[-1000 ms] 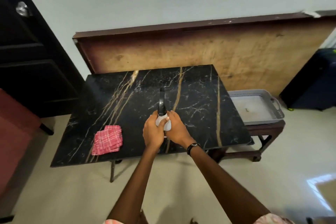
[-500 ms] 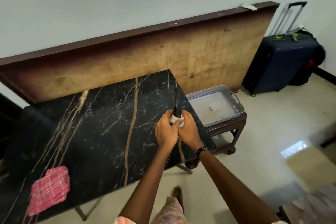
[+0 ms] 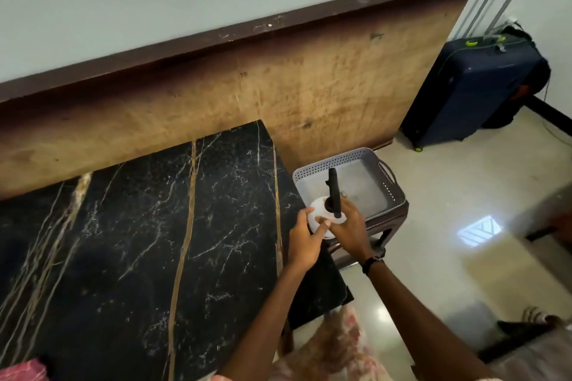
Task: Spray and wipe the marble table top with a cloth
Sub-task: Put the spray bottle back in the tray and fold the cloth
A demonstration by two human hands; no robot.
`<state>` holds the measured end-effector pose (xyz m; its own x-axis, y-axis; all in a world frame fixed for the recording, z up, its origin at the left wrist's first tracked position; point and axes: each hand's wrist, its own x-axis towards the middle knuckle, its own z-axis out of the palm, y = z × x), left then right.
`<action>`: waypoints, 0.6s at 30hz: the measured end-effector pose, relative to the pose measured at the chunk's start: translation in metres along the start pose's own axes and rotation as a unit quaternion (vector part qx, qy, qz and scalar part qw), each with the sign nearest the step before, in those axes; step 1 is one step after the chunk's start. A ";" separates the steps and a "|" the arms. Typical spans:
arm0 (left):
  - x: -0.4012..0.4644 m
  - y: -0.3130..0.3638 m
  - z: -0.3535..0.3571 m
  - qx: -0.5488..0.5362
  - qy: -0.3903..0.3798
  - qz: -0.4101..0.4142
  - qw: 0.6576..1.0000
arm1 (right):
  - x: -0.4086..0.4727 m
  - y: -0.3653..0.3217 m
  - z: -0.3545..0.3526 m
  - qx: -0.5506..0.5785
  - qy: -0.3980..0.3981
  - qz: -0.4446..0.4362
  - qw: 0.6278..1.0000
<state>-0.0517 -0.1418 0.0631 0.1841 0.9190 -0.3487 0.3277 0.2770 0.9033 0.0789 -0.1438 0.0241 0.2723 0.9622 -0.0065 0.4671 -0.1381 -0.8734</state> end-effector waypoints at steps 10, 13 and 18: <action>0.095 0.001 0.076 -0.047 -0.071 -0.168 0.982 | 0.108 0.097 -0.007 -0.077 -0.101 -0.004 0.992; 0.127 -0.010 0.089 -0.046 -0.055 -0.206 0.976 | 0.133 0.128 0.009 -0.081 -0.135 -0.013 0.987; 0.165 -0.037 0.099 -0.055 -0.015 -0.242 0.969 | 0.154 0.163 0.036 -0.076 -0.177 -0.008 0.981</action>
<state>0.0584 -0.0281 -0.0530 0.0607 0.6661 -0.7434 0.2815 0.7031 0.6530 0.1666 -0.0096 -0.1368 -0.0324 0.9823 -0.1846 0.5965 -0.1291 -0.7922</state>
